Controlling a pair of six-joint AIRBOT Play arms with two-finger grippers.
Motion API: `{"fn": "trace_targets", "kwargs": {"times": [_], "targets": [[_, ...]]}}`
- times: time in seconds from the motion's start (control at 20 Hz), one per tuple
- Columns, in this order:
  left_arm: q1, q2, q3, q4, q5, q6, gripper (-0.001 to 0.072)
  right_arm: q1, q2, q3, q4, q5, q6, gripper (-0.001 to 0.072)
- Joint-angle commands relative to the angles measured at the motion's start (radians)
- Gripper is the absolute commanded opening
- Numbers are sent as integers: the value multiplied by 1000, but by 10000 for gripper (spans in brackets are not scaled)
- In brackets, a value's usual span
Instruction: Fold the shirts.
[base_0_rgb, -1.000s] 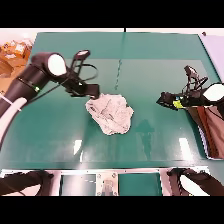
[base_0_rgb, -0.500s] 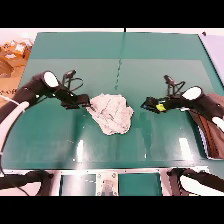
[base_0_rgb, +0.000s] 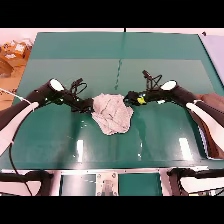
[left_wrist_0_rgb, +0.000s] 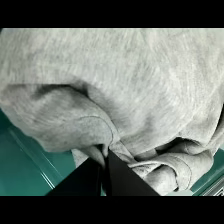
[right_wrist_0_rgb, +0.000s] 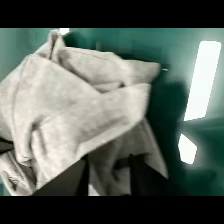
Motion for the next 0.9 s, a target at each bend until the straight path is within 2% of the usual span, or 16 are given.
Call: {"fn": "trace_targets", "kwargs": {"times": [0.0, 0.05, 0.1, 0.45, 0.55, 0.6, 0.75, 0.85], "targets": [[2, -5, 22, -6, -24, 24, 32, 72, -36, 47, 37, 37, -15, 177], [2, -4, 31, -6, -30, 24, 31, 81, -36, 47, 36, 40, -15, 107], [2, -4, 47, -5, -42, 24, 24, 82, -36, 47, 33, 40, -20, 4], [2, 0, 232, 48, -232, -4, 23, -11, -32, 71, 34, 135, -30, 16], [2, -1, 232, 91, -233, -4, 24, -62, -32, 76, 35, 133, -29, 370], [2, -1, 233, 147, -240, -8, 23, -92, -32, 77, 34, 132, -30, 491], [2, -1, 233, 312, -251, -49, 24, -163, -53, 77, 34, 137, -29, 507], [2, -1, 233, 321, -249, -49, 24, -168, -78, 77, 38, 164, -30, 502]]}}
